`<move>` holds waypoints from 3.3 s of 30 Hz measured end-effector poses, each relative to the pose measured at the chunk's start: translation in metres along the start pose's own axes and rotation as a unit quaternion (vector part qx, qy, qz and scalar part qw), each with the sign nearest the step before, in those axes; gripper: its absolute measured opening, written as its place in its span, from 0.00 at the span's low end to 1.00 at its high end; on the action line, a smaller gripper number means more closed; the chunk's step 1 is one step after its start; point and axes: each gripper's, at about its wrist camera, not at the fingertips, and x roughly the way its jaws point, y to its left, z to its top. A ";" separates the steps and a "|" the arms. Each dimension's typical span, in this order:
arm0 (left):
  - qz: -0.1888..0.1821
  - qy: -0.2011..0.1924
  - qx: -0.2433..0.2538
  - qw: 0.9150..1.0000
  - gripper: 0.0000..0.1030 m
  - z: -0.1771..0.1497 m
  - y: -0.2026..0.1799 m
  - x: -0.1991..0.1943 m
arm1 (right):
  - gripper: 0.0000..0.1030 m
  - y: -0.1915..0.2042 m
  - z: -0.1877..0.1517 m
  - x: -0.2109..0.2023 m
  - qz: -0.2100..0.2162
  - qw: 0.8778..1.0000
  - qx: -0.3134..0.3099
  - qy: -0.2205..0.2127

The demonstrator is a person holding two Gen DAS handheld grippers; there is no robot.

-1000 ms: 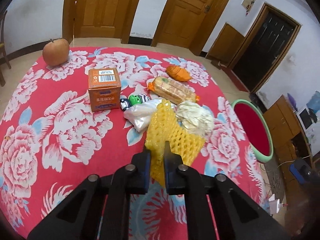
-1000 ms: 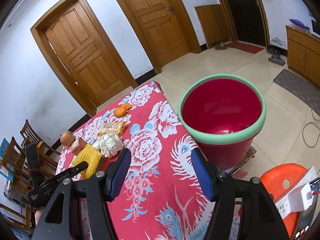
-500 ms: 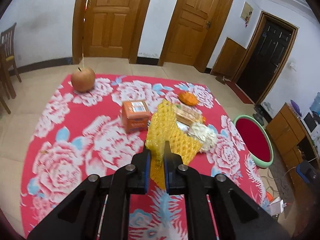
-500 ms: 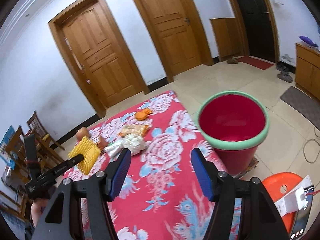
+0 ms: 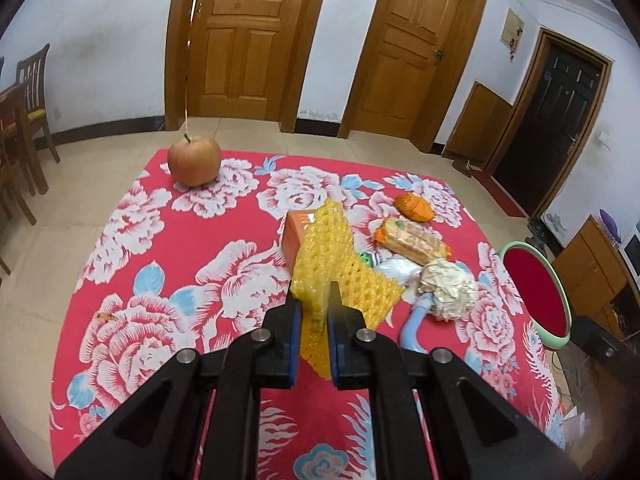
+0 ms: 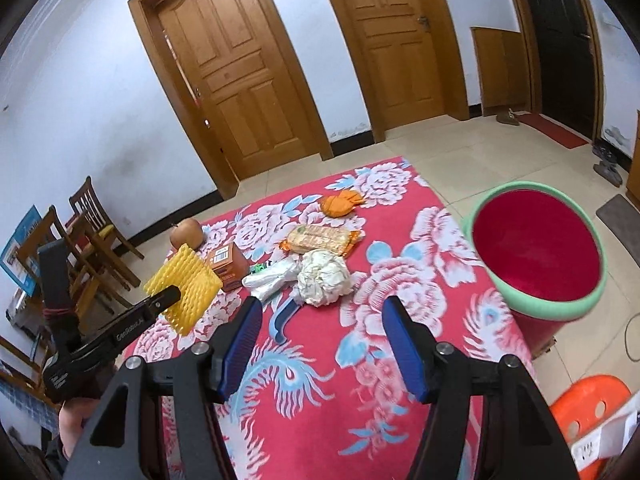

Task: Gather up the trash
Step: 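Grasp crumpled white paper with the right gripper while the left holds the foam net, then carry the foam net and paper over the red bin and open both grippers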

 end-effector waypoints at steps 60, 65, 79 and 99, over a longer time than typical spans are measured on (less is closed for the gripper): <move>-0.086 -0.008 0.028 0.996 0.09 0.002 -0.085 -0.029 | 0.35 -0.071 0.009 -0.022 0.024 0.996 0.066 -0.060; -0.101 0.006 0.046 0.994 0.09 0.005 -0.110 -0.019 | 0.35 -0.092 0.010 -0.031 0.007 0.994 0.087 -0.067; -0.149 0.040 0.126 0.980 0.09 0.017 -0.217 0.030 | 0.35 -0.176 0.014 -0.042 -0.054 0.979 0.170 -0.096; -0.150 0.113 0.208 0.960 0.09 -0.017 -0.324 0.120 | 0.40 -0.267 0.001 -0.006 -0.099 0.951 0.285 -0.061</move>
